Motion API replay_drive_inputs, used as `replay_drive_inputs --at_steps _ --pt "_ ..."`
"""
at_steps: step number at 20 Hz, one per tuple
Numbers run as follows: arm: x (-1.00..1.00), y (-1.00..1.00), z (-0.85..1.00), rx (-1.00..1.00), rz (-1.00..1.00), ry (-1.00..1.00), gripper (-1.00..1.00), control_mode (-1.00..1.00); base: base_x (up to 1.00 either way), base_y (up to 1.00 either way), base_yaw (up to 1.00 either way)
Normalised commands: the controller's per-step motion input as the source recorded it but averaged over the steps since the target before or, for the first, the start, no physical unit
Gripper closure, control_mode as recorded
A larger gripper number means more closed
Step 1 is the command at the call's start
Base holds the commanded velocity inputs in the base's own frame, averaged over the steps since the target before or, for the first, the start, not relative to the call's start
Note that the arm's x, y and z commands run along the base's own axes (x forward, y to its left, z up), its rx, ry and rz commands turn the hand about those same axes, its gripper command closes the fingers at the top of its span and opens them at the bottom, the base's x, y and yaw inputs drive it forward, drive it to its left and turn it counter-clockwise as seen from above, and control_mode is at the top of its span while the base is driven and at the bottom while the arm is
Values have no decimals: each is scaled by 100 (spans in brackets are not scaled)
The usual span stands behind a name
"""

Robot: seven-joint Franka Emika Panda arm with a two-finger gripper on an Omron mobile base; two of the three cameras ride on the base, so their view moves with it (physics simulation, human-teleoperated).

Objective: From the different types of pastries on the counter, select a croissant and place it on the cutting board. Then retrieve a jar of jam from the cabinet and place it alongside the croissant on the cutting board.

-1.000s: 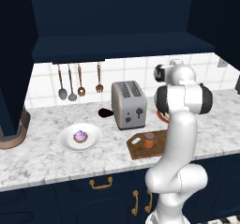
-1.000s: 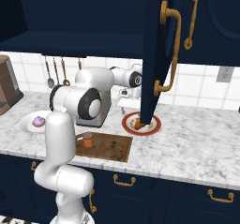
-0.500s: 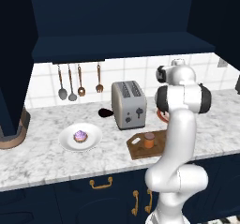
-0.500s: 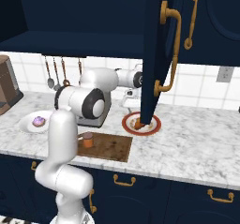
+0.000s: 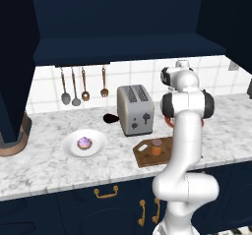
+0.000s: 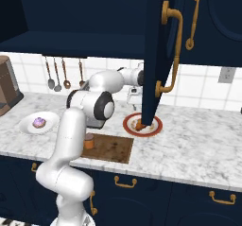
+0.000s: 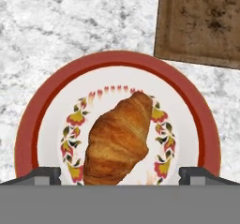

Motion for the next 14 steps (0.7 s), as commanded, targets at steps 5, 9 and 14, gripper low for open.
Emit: replay_drive_inputs --at_steps 5,9,14 --pt "18 -42 -8 4 4 1 -100 -100 0 0 0" --pt "3 -10 -20 11 0 8 -100 -100 0 0 0" --pt "0 0 -13 14 0 1 -100 -100 0 0 0"
